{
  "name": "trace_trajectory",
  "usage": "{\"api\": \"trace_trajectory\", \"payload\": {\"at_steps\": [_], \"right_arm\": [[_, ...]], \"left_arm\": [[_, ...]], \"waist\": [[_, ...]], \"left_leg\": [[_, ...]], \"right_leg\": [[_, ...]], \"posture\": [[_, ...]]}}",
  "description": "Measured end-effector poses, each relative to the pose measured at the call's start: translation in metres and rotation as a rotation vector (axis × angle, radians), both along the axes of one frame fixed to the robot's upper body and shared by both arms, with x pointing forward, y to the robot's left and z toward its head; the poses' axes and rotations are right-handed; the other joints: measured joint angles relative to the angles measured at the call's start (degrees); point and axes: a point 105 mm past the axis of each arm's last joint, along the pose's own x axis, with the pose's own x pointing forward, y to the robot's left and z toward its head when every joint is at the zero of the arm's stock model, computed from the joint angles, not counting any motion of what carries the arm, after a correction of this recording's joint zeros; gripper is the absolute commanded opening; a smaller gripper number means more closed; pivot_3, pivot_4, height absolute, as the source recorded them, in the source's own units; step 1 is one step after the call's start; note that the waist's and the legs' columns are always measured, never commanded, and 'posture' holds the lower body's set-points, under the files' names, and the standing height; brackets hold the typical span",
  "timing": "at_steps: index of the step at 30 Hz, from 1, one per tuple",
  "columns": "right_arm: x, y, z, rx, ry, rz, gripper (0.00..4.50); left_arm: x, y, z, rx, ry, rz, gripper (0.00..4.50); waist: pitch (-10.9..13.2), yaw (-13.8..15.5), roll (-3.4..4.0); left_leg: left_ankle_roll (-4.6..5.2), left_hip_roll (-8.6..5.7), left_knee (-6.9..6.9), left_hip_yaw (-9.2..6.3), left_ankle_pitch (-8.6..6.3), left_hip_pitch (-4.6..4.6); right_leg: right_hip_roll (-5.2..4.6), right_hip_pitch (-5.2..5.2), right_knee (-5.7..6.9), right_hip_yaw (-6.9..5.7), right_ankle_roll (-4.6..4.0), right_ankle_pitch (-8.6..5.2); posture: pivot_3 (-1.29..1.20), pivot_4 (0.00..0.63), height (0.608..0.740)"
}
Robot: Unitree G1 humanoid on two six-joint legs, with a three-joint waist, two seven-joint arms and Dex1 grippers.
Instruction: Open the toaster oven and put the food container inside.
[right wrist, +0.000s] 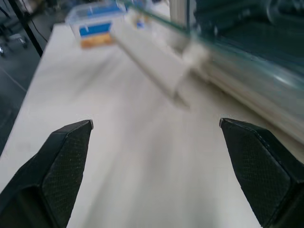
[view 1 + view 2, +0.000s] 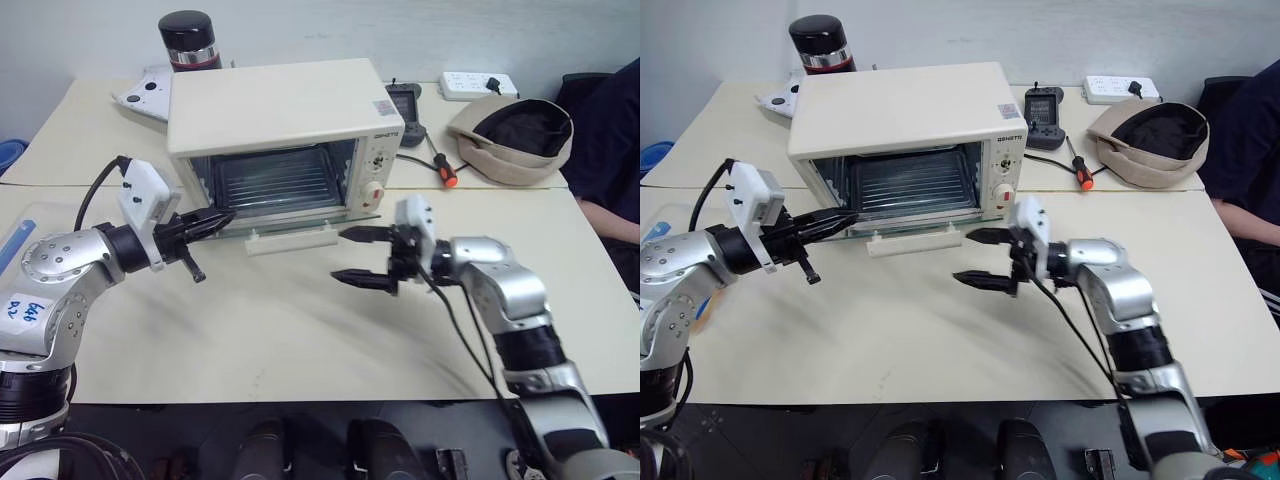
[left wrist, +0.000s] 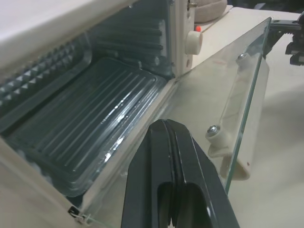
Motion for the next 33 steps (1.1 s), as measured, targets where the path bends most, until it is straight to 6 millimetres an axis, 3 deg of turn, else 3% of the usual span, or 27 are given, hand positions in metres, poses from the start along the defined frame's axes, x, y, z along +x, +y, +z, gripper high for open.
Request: {"api": "trace_trajectory", "payload": {"at_steps": [4,10,14,20,27,33], "right_arm": [[-0.023,-0.032,-0.004,-0.064,0.04,-0.033,4.5],[-0.049,-0.05,0.005,-0.087,0.065,-0.039,4.5],[-0.05,-0.048,0.009,-0.071,0.057,-0.055,4.5],[-0.046,-0.039,0.022,-0.061,0.019,-0.03,4.5],[-0.036,-0.019,0.037,-0.039,-0.011,0.066,4.5],[-0.032,0.0,0.055,-0.025,-0.034,0.221,4.5]], "left_arm": [[-0.001,-0.003,-0.005,-0.017,0.023,-0.013,0.01],[-0.01,-0.007,-0.046,-0.061,0.144,0.003,0.01],[-0.014,-0.005,-0.057,-0.041,0.159,0.034,0.01],[-0.019,-0.002,-0.095,0.048,0.241,0.096,0.01],[-0.028,0.007,-0.097,0.02,0.218,0.179,0.01],[-0.064,0.056,-0.081,-0.168,0.223,0.469,1.76]], "waist": [[0.0,0.12,0.01],[0.01,-0.07,-0.01],[0.01,0.1,0.0],[0.01,0.48,0.0],[0.0,0.23,0.0],[0.02,-0.86,-0.03]], "left_leg": [[0.0,0.03,-0.03,0.04,0.0,0.02],[0.02,0.06,0.02,0.0,0.01,0.05],[0.02,0.05,-0.01,0.0,0.01,0.07],[0.03,0.05,-0.01,0.0,0.0,0.06],[0.04,0.06,-0.04,-0.02,-0.02,0.07],[0.06,0.08,-0.02,-0.1,-0.03,0.04]], "right_leg": [[0.02,0.0,-0.04,0.01,0.0,0.0],[0.02,0.05,-0.25,0.02,0.0,0.0],[-0.01,0.06,-0.28,0.03,0.0,0.0],[-0.02,0.06,-0.33,0.04,0.0,0.0],[-0.06,0.06,-0.35,0.04,-0.01,0.0],[-0.06,0.11,-0.36,-0.01,-0.01,0.0]], "posture": [[0.0,0.15,0.74],[0.0,0.15,0.74],[0.0,0.15,0.74],[0.0,0.15,0.74],[0.0,0.15,0.74],[0.0,0.15,0.74]]}}
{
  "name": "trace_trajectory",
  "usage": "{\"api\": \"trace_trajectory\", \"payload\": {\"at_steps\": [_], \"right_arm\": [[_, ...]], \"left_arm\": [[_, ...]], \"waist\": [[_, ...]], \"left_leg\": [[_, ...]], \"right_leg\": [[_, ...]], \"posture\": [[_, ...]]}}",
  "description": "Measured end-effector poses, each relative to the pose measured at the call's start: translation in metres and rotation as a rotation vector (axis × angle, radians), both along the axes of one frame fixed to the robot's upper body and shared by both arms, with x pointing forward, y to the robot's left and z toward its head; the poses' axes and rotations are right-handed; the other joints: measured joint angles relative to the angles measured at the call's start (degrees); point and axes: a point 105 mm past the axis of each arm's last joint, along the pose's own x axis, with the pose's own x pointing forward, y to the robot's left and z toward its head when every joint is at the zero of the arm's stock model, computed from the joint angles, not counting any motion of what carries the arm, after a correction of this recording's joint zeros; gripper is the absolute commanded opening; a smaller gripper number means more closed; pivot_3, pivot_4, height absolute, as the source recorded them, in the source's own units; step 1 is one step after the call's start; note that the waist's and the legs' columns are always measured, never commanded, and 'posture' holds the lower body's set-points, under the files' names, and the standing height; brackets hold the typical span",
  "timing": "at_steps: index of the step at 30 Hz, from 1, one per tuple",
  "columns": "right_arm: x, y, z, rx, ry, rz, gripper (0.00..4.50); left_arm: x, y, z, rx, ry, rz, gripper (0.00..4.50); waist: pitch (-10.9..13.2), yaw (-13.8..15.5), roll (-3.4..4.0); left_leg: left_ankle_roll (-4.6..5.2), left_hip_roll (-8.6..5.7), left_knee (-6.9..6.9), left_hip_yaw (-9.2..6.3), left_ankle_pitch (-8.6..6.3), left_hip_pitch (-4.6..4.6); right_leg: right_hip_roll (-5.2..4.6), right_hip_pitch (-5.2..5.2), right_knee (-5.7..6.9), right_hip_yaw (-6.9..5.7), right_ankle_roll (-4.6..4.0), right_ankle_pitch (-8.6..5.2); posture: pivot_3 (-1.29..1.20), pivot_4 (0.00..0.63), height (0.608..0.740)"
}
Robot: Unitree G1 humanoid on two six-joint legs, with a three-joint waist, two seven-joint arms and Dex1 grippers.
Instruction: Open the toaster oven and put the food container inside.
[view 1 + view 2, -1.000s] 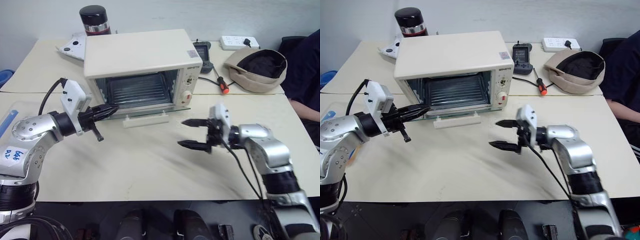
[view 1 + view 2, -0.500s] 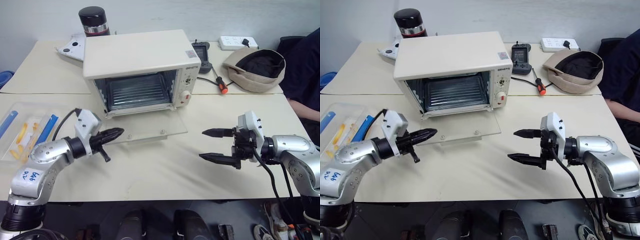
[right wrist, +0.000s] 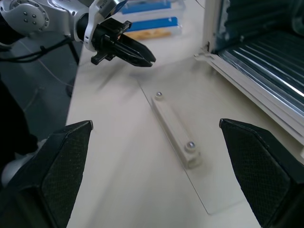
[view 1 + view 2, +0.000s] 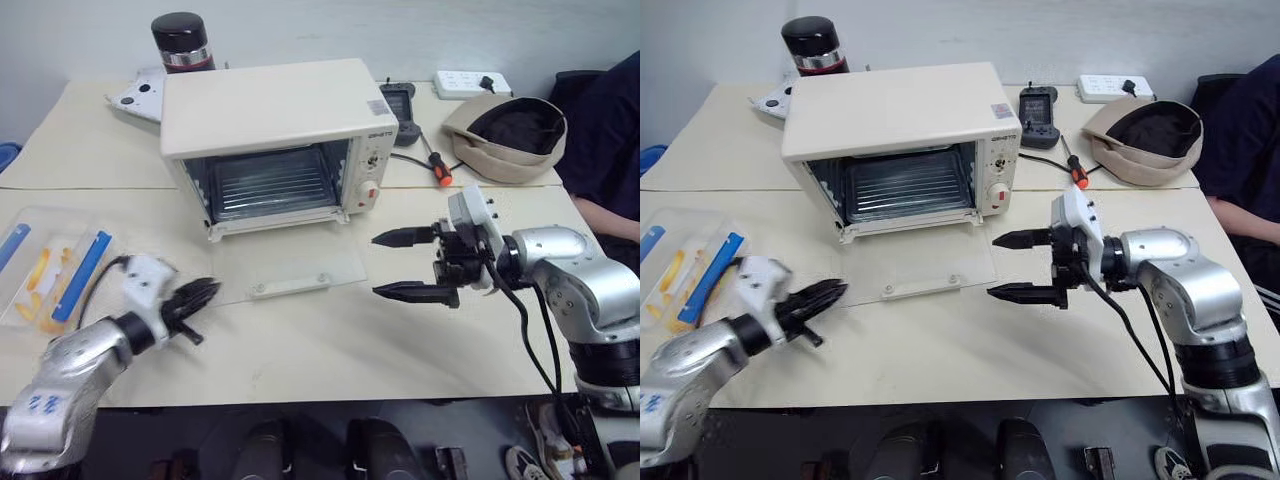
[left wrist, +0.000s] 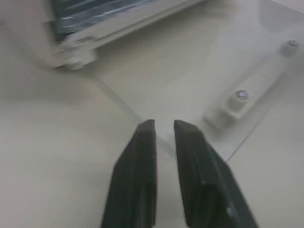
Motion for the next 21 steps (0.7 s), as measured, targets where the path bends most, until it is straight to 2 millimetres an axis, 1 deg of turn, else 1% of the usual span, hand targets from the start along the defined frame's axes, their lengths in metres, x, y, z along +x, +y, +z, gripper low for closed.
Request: {"api": "trace_trajectory", "payload": {"at_steps": [1,2,6,9,10,11,12,16,17,18,21], "right_arm": [[0.002,0.005,0.004,0.008,0.0,0.031,4.5],[0.003,0.008,0.006,0.011,0.003,0.055,4.5],[0.008,0.02,0.007,0.011,0.001,0.141,4.5],[0.013,0.027,0.007,0.008,-0.002,0.178,4.5],[0.016,0.029,0.008,0.015,-0.001,0.194,4.5],[0.017,0.03,0.009,0.016,-0.001,0.2,4.5],[0.019,0.03,0.011,0.019,0.007,0.207,4.5],[0.018,0.032,0.014,0.023,0.012,0.245,4.5],[0.018,0.034,0.014,0.031,0.015,0.254,4.5],[0.017,0.038,0.014,0.04,0.017,0.266,4.5],[0.015,0.043,0.019,0.058,0.013,0.292,4.5]], "left_arm": [[-0.012,0.009,0.005,-0.022,-0.016,0.062,2.06],[-0.022,0.014,0.009,-0.044,-0.029,0.111,2.38],[-0.061,0.037,0.009,-0.153,-0.034,0.321,3.62],[-0.082,0.055,0.014,-0.181,-0.051,0.462,4.46],[-0.09,0.062,0.014,-0.163,-0.053,0.516,4.46],[-0.093,0.066,0.014,-0.157,-0.051,0.545,4.46],[-0.098,0.075,0.013,-0.157,-0.055,0.603,4.46],[-0.112,0.117,0.011,-0.235,-0.081,0.856,4.46],[-0.111,0.127,0.014,-0.294,-0.107,0.913,4.46],[-0.109,0.134,0.018,-0.333,-0.13,0.945,4.46],[-0.097,0.142,0.031,-0.443,-0.166,0.983,4.46]], "waist": [[0.0,-0.1,0.0],[0.0,-0.15,0.0],[0.0,0.18,-0.02],[-0.01,0.39,-0.04],[-0.02,0.21,-0.04],[-0.02,0.2,-0.03],[-0.02,0.13,-0.03],[-0.02,0.01,-0.03],[-0.02,0.09,-0.03],[-0.02,0.09,-0.04],[-0.02,-0.01,-0.04]], "left_leg": [[0.01,0.0,0.01,0.01,-0.01,0.0],[0.04,-0.01,0.03,0.02,-0.03,0.01],[0.05,-0.01,0.07,-0.03,-0.05,0.0],[0.06,-0.04,0.08,-0.07,-0.06,0.0],[0.06,-0.05,0.08,-0.05,-0.08,0.01],[0.07,-0.06,0.07,-0.04,-0.09,0.01],[0.05,-0.05,0.07,-0.04,-0.11,0.01],[0.0,-0.02,0.01,-0.06,-0.15,0.03],[0.0,-0.02,0.01,-0.07,-0.15,0.02],[-0.01,-0.01,0.02,-0.09,-0.15,0.02],[0.0,-0.03,0.05,-0.08,-0.15,0.01]], "right_leg": [[0.0,0.01,-0.01,0.01,0.0,0.0],[-0.01,0.03,-0.03,0.03,0.0,0.0],[-0.03,0.04,-0.07,0.0,0.0,0.0],[-0.07,0.05,-0.06,-0.02,-0.02,-0.01],[-0.07,0.05,-0.08,0.0,-0.05,0.0],[-0.08,0.05,-0.09,0.01,-0.05,0.01],[-0.08,0.04,-0.09,0.02,-0.06,0.0],[-0.07,0.0,-0.08,0.0,-0.13,-0.04],[-0.07,-0.01,-0.08,0.0,-0.13,-0.04],[-0.07,-0.01,-0.06,-0.01,-0.13,-0.04],[-0.1,0.01,-0.05,0.01,-0.12,-0.03]], "posture": [[0.0,0.15,0.74],[0.0,0.15,0.74],[0.0,0.15,0.74],[0.0,0.15,0.74],[0.0,0.15,0.74],[0.0,0.15,0.74],[0.0,0.15,0.74],[0.0,0.15,0.74],[0.0,0.15,0.74],[0.0,0.15,0.74],[0.0,0.15,0.74]]}}
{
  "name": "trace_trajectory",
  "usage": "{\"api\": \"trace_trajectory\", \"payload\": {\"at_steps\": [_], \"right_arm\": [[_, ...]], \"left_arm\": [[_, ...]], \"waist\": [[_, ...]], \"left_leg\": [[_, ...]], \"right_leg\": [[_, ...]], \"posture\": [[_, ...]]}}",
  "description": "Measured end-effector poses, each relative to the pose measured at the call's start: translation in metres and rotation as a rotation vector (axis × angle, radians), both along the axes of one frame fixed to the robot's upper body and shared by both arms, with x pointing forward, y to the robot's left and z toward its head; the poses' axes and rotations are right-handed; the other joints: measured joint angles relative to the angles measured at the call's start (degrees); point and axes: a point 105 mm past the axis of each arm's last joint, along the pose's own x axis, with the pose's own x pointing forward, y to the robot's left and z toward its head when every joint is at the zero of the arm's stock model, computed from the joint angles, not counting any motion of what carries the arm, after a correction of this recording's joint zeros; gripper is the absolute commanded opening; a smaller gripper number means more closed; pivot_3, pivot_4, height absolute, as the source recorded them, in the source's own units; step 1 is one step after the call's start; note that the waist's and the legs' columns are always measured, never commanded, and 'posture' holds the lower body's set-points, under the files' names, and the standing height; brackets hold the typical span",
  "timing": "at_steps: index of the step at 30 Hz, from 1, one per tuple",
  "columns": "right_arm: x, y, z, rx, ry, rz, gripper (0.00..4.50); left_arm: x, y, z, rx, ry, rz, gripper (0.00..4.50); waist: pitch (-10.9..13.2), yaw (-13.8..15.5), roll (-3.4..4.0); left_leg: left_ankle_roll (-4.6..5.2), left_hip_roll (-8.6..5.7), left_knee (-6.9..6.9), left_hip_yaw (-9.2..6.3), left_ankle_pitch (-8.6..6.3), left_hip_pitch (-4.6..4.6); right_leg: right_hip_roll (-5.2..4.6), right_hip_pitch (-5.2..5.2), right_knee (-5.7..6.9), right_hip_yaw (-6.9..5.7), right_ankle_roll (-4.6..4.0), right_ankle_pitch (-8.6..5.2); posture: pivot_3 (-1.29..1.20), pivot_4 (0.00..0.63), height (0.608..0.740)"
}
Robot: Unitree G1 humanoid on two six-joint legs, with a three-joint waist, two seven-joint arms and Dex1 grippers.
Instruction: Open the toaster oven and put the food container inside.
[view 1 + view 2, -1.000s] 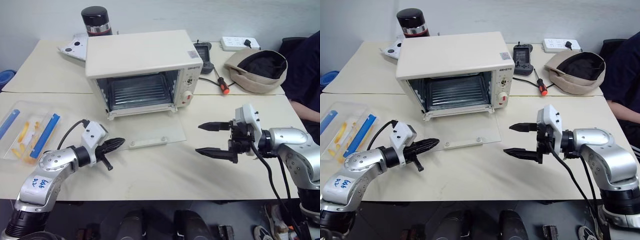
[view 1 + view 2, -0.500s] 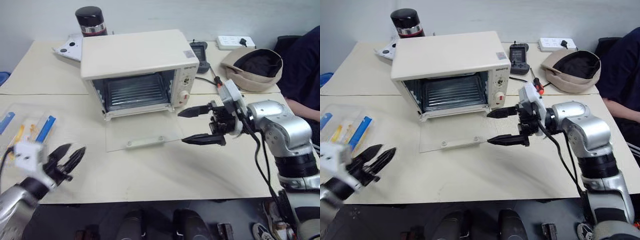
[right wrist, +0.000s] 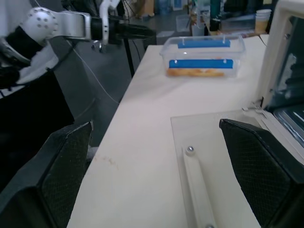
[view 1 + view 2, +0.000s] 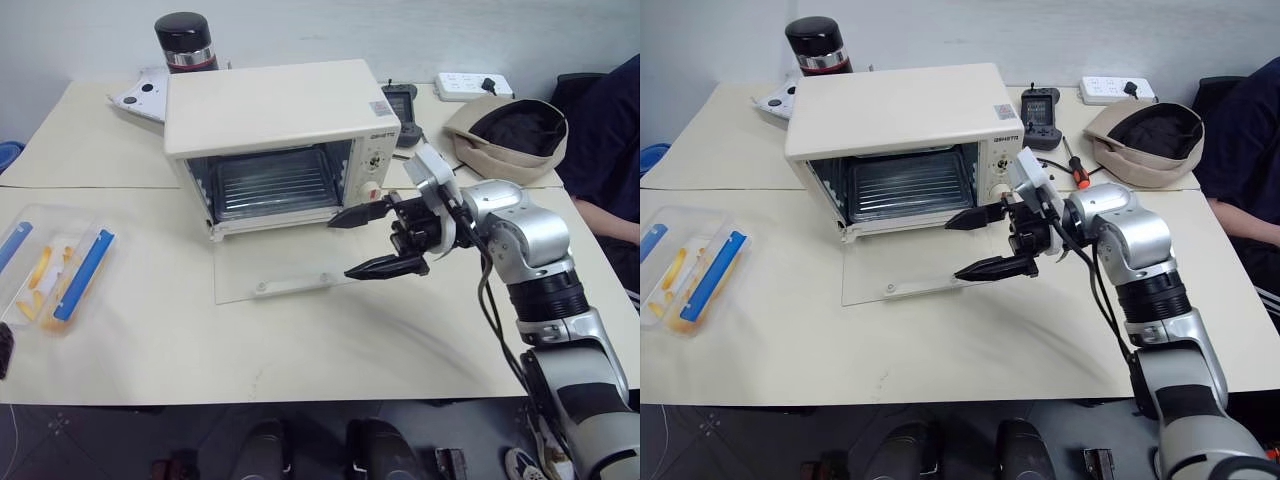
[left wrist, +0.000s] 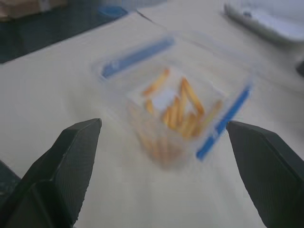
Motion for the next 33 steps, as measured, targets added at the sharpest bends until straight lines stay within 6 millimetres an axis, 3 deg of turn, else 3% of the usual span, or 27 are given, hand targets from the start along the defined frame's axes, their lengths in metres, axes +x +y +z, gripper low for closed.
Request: {"api": "trace_trajectory", "payload": {"at_steps": [11,14,21,24,33], "right_arm": [[0.002,-0.003,0.003,0.028,-0.002,-0.032,4.5],[0.003,-0.005,0.002,0.038,-0.001,-0.055,4.5],[0.0,-0.008,0.0,0.057,-0.008,-0.103,4.5],[0.0,-0.01,-0.002,0.052,-0.006,-0.125,4.5],[-0.012,-0.016,0.003,0.065,-0.005,-0.14,4.5]], "left_arm": [[0.024,0.036,-0.002,-0.26,0.059,0.178,4.46],[0.036,0.037,-0.004,-0.31,0.091,0.17,4.46],[0.05,0.039,-0.034,-0.463,0.229,0.216,4.46],[0.059,0.039,-0.032,-0.471,0.231,0.209,4.46],[0.085,0.048,-0.023,-0.457,0.245,0.196,1.84]], "waist": [[-0.01,-0.15,-0.02],[-0.01,-0.11,-0.02],[-0.02,-0.02,-0.04],[-0.02,-0.02,-0.05],[-0.04,0.02,-0.08]], "left_leg": [[-0.05,0.0,-0.06,0.03,0.0,0.02],[-0.05,0.0,-0.05,0.03,0.0,0.01],[-0.07,-0.01,-0.06,0.03,-0.01,0.01],[-0.1,-0.01,-0.06,0.04,0.0,0.01],[-0.12,-0.01,-0.09,0.07,0.01,-0.01]], "right_leg": [[0.03,-0.03,0.03,-0.02,0.0,0.0],[0.03,-0.04,0.04,-0.02,0.0,0.0],[0.03,-0.05,0.05,-0.02,0.01,0.0],[0.05,-0.06,0.05,-0.02,0.01,0.0],[0.09,-0.06,0.13,-0.02,0.03,0.01]], "posture": [[0.0,0.15,0.74],[0.0,0.15,0.74],[0.0,0.15,0.74],[0.0,0.15,0.74],[0.0,0.15,0.74]]}}
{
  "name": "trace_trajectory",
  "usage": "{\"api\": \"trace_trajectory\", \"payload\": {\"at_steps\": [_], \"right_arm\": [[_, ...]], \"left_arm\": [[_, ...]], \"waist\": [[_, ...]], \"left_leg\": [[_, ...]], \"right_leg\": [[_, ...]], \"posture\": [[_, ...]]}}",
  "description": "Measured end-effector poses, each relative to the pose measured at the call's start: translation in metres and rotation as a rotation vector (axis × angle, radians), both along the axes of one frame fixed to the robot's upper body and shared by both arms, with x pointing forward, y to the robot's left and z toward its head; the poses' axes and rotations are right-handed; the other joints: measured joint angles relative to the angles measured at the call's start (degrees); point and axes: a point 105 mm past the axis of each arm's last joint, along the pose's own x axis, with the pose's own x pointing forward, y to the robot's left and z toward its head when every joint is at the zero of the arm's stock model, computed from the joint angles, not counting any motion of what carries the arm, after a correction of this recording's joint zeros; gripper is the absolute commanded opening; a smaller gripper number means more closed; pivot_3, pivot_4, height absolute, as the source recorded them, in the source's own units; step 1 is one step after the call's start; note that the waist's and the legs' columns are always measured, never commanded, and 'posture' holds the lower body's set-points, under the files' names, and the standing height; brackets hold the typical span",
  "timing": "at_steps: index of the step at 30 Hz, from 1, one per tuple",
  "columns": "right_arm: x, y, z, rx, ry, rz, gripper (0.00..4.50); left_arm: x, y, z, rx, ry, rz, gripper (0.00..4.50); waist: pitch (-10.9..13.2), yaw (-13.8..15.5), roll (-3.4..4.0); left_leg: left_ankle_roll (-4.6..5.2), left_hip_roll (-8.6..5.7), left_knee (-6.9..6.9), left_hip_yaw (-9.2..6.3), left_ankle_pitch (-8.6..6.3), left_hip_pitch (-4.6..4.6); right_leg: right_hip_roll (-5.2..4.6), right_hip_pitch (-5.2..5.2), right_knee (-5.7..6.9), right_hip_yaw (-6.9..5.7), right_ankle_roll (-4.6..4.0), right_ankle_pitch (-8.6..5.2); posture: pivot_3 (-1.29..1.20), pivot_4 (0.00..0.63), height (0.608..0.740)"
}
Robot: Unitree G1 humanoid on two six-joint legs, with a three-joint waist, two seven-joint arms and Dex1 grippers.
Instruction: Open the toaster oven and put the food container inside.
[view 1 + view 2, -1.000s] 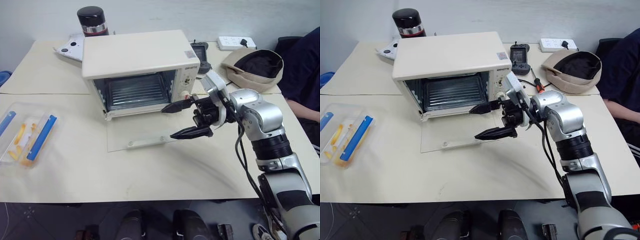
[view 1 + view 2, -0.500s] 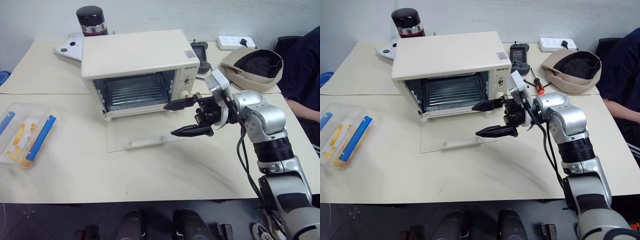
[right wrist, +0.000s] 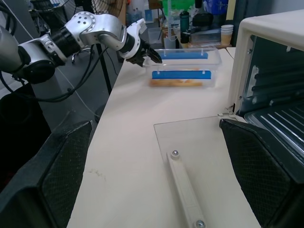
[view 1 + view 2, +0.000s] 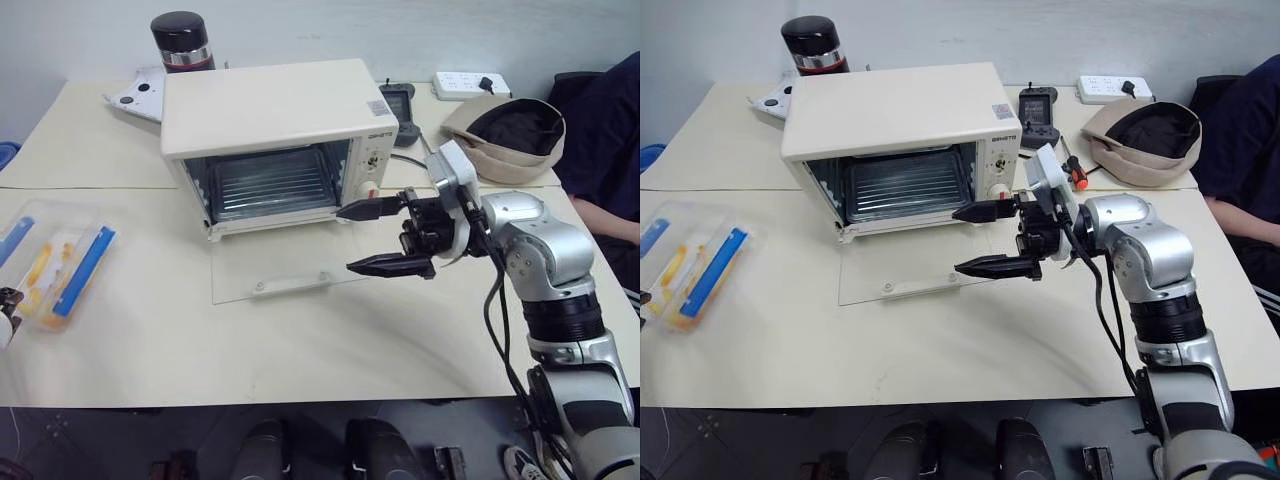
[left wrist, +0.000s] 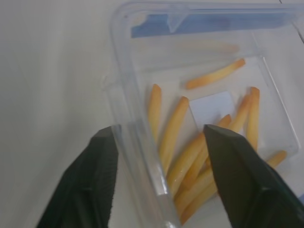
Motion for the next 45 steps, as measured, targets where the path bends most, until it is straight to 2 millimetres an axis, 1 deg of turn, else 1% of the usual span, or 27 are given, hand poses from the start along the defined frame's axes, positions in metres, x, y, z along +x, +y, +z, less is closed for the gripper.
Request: {"api": "trace_trajectory", "payload": {"at_steps": [2,3,5,6,8,11,13,15,17,19,23,24,26,28,32,34,35,36,37,39,40,41,43,45], "right_arm": [[-0.001,-0.003,0.0,0.001,0.014,-0.011,4.5],[-0.001,-0.004,0.001,0.006,0.019,-0.012,4.5],[-0.003,-0.006,0.003,0.009,0.036,-0.009,4.5],[-0.005,-0.008,0.003,0.0,0.045,-0.004,4.5],[-0.008,-0.013,0.003,-0.021,0.05,0.0,4.5],[-0.005,-0.018,0.005,-0.034,0.033,-0.029,4.5],[-0.003,-0.024,0.005,-0.056,0.018,-0.059,4.5],[-0.002,-0.032,0.006,-0.075,0.007,-0.09,4.5],[-0.002,-0.041,0.006,-0.074,0.013,-0.121,4.5],[-0.003,-0.051,0.002,-0.076,0.046,-0.156,4.5],[-0.009,-0.063,-0.003,-0.077,0.074,-0.201,4.5],[-0.01,-0.066,-0.005,-0.08,0.081,-0.214,4.5],[-0.011,-0.07,-0.007,-0.068,0.098,-0.243,4.5],[-0.012,-0.07,-0.009,-0.068,0.102,-0.258,4.5],[-0.016,-0.07,-0.01,-0.064,0.101,-0.286,4.5],[-0.017,-0.072,-0.009,-0.056,0.099,-0.306,4.5],[-0.018,-0.072,-0.01,-0.055,0.104,-0.313,4.5],[-0.019,-0.073,-0.01,-0.053,0.106,-0.323,4.5],[-0.02,-0.074,-0.009,-0.05,0.102,-0.331,4.5],[-0.02,-0.075,-0.009,-0.048,0.098,-0.347,4.5],[-0.02,-0.076,-0.009,-0.047,0.097,-0.357,4.5],[-0.021,-0.075,-0.009,-0.047,0.091,-0.366,4.5],[-0.022,-0.074,-0.007,-0.046,0.072,-0.38,4.5],[-0.023,-0.076,-0.006,-0.035,0.063,-0.408,4.5]], "left_arm": [[-0.001,0.003,-0.002,0.005,0.017,0.006,1.19],[0.0,0.003,-0.002,0.007,0.018,0.005,0.95],[0.001,0.003,-0.001,0.021,0.032,-0.011,0.36],[0.001,0.002,-0.004,0.028,0.059,-0.028,0.14],[0.0,0.004,-0.004,0.037,0.081,-0.042,0.02],[-0.001,0.007,0.001,0.1,0.151,-0.139,0.02],[0.003,0.002,0.007,0.156,0.188,-0.241,0.02],[0.005,-0.004,0.015,0.204,0.208,-0.348,0.02],[0.005,-0.01,0.019,0.234,0.221,-0.42,0.02],[0.004,-0.024,0.019,0.245,0.235,-0.527,0.02],[0.003,-0.06,0.018,0.259,0.245,-0.747,0.02],[0.002,-0.065,0.021,0.268,0.24,-0.777,0.02],[0.003,-0.084,0.03,0.276,0.194,-0.873,0.02],[0.009,-0.102,0.038,0.285,0.143,-0.949,0.02],[0.028,-0.133,0.049,0.309,0.075,-1.038,0.02],[0.036,-0.144,0.051,0.317,0.063,-1.055,0.02],[0.04,-0.147,0.053,0.326,0.058,-1.054,0.02],[0.047,-0.154,0.056,0.341,0.049,-1.057,0.02],[0.053,-0.163,0.06,0.351,0.035,-1.066,0.02],[0.061,-0.175,0.058,0.362,0.045,-1.065,0.02],[0.066,-0.182,0.056,0.351,0.04,-1.059,0.02],[0.07,-0.196,0.052,0.333,0.026,-1.074,0.02],[0.072,-0.216,0.044,0.287,0.02,-1.087,0.02],[0.071,-0.228,0.038,0.264,0.035,-1.087,0.02]], "waist": [[0.0,-0.09,0.0],[0.0,-0.09,0.0],[0.0,-0.07,0.0],[0.0,-0.02,0.0],[0.0,0.01,0.0],[0.0,-0.15,-0.01],[0.01,-0.07,-0.02],[0.0,0.08,-0.02],[0.01,0.14,-0.02],[0.01,0.07,-0.01],[0.02,-0.08,0.01],[0.02,-0.12,0.01],[0.03,-0.02,0.02],[0.06,0.0,0.07],[0.08,0.26,0.11],[0.08,0.17,0.1],[0.08,0.17,0.1],[0.08,0.19,0.1],[0.08,0.2,0.11],[0.08,0.4,0.11],[0.09,0.94,0.13],[0.1,1.55,0.13],[0.1,1.81,0.12],[0.1,1.67,0.11]], "left_leg": [[0.0,0.0,-0.02,0.03,0.0,0.0],[0.0,0.01,-0.01,0.02,0.0,0.0],[0.0,0.01,0.0,0.02,0.0,0.0],[0.0,0.0,-0.01,0.02,0.0,0.0],[0.0,0.0,0.0,0.02,0.0,0.01],[-0.05,0.01,-0.02,0.06,-0.01,0.01],[-0.1,0.0,-0.03,0.06,-0.04,-0.02],[-0.42,0.0,-0.04,0.04,-0.23,-0.04],[-0.44,0.0,-0.06,0.03,-0.27,-0.05],[-0.43,0.0,-0.08,0.05,-0.3,-0.04],[-0.44,0.02,-0.11,0.05,-0.3,-0.05],[-0.44,0.03,-0.11,0.04,-0.3,-0.05],[-0.45,0.03,-0.07,0.04,-0.29,-0.04],[-0.48,0.02,-0.05,0.04,-0.25,-0.03],[-0.5,0.01,-0.06,0.02,-0.23,0.0],[-0.45,0.01,-0.07,0.03,-0.23,-0.01],[-0.4,0.01,-0.07,0.03,-0.21,-0.02],[-0.14,0.01,-0.07,0.03,-0.06,-0.02],[-0.11,0.0,-0.07,0.04,-0.04,-0.03],[-0.05,-0.02,-0.05,0.03,-0.01,-0.02],[-0.02,-0.02,0.01,0.01,0.01,-0.02],[0.01,-0.03,0.06,0.0,0.04,-0.05],[0.04,-0.04,0.1,-0.02,0.05,-0.05],[0.05,-0.05,0.08,0.0,0.05,-0.05]], "right_leg": [[0.0,0.0,0.02,0.01,0.01,0.0],[0.0,-0.01,0.02,0.01,0.01,0.0],[0.0,-0.01,0.01,0.01,0.01,0.0],[0.0,-0.02,0.01,0.01,0.01,0.0],[0.0,-0.02,-0.01,0.01,0.01,0.0],[0.0,-0.09,-0.04,0.04,0.0,0.0],[-0.01,-0.15,-0.05,0.05,0.0,0.0],[-0.01,-0.14,-0.08,0.04,0.0,0.0],[-0.03,-0.13,-0.13,0.04,0.0,0.0],[-0.04,-0.12,-0.12,0.06,0.0,0.0],[-0.04,-0.14,-0.19,0.07,-0.04,-0.02],[-0.04,-0.14,-0.19,0.07,-0.04,-0.03],[-0.05,-0.13,-0.17,0.09,-0.05,-0.03],[-0.06,-0.12,-0.14,0.1,-0.05,-0.03],[-0.07,-0.09,-0.12,0.1,-0.06,-0.03],[-0.06,-0.08,-0.15,0.11,-0.05,-0.03],[-0.06,-0.08,-0.15,0.1,-0.05,-0.03],[-0.05,-0.08,-0.14,0.09,-0.05,-0.03],[-0.05,-0.08,-0.15,0.09,-0.05,-0.03],[-0.05,-0.04,-0.14,0.09,-0.03,-0.02],[-0.05,-0.03,-0.12,0.09,-0.02,-0.02],[-0.05,-0.02,-0.11,0.1,0.01,0.0],[-0.05,0.03,-0.12,0.11,0.06,0.03],[-0.05,0.04,-0.13,0.14,0.07,0.04]], "posture": [[0.0,0.15,0.74],[0.0,0.15,0.74],[0.0,0.15,0.74],[0.0,0.15,0.74],[0.0,0.15,0.74],[0.0,0.15,0.74],[0.0,0.15,0.74],[0.0,0.15,0.74],[0.0,0.15,0.74],[0.0,0.15,0.74],[0.0,0.15,0.74],[0.0,0.15,0.74],[0.0,0.15,0.74],[0.0,0.15,0.74],[0.0,0.15,0.74],[0.0,0.15,0.74],[0.0,0.15,0.74],[0.0,0.15,0.74],[0.0,0.15,0.74],[0.0,0.15,0.74],[0.0,0.15,0.74],[0.0,0.15,0.74],[0.0,0.15,0.74],[0.0,0.15,0.74]]}}
